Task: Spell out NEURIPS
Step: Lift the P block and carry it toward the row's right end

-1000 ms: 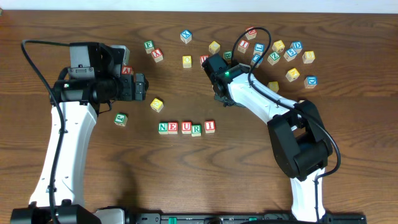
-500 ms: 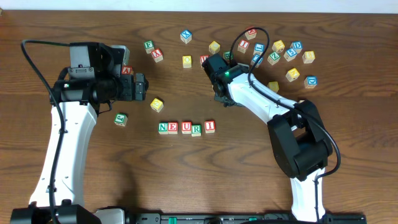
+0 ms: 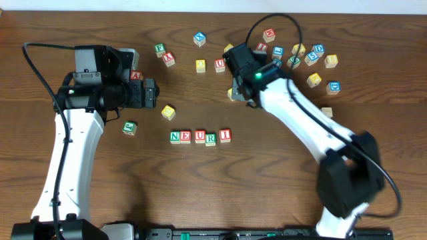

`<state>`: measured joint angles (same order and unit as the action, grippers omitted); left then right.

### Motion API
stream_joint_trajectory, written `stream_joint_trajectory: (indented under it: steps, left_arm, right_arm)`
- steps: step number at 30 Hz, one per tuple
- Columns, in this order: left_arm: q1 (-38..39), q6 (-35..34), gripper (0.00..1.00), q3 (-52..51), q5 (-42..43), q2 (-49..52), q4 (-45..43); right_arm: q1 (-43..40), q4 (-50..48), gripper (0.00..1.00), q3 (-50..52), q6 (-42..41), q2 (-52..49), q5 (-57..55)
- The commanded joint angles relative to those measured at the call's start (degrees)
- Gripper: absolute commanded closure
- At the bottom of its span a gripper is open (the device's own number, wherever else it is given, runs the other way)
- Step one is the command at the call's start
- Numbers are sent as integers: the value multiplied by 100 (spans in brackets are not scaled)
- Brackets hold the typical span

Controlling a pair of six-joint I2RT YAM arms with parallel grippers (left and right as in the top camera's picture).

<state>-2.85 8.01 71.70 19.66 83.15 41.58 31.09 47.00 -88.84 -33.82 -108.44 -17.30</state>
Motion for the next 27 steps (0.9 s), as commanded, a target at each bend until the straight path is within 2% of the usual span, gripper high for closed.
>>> stream_joint_trajectory:
  steps: [1,10,14,19,27]
  left_arm:
    - [-13,118,2,129,85,7,-2]
    - [-13,118,2,129,85,7,0]
    - [-13,118,2,129,85,7,-2]
    - [-13,118,2,129,85,7,-2]
    - [-13,118,2,129,85,7,-2]
  right_arm:
    - [-37,157,73,-31,468,588,118]
    - [-35,640,79,131,876,870,424]
    - [-35,269,80,562,1062,870,938]
    - [-35,-638,79,1635,986,870,1709]
    - [131,-1047,79,2487,597,870,1698]
